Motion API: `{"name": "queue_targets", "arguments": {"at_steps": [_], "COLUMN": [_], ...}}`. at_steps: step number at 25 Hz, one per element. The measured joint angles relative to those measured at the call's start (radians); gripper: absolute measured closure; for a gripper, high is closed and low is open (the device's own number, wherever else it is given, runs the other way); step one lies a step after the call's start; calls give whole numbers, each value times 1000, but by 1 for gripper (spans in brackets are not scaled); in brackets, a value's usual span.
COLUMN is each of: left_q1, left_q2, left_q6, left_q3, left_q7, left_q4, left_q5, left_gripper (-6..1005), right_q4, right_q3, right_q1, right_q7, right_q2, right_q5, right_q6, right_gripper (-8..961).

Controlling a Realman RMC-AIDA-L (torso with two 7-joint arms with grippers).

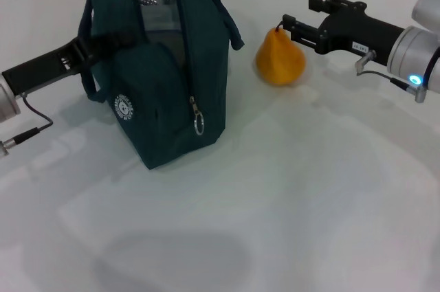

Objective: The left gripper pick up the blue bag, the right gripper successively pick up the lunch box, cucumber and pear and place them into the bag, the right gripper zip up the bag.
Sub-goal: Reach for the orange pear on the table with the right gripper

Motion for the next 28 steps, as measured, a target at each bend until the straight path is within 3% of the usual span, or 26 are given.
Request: {"name": "queue_targets", "arguments": {"at_steps": [7,28], "left_q1": [-2,-22], "left_q2": [-2,-7], "left_q6": [-2,10], "left_q3": [-5,0], "left_q7": [-1,-12], "left_q4": [-13,-15], "left_q5": [-2,-74], "left_gripper": [963,964], "right_q4": [0,5], "right_q3": [-30,-37], "right_q1": [6,7], "right_q7": [-1,-29], "right_q2": [0,0], "right_q5": [3,16], "right_q6": [-1,3], "right_gripper": [314,320]}}
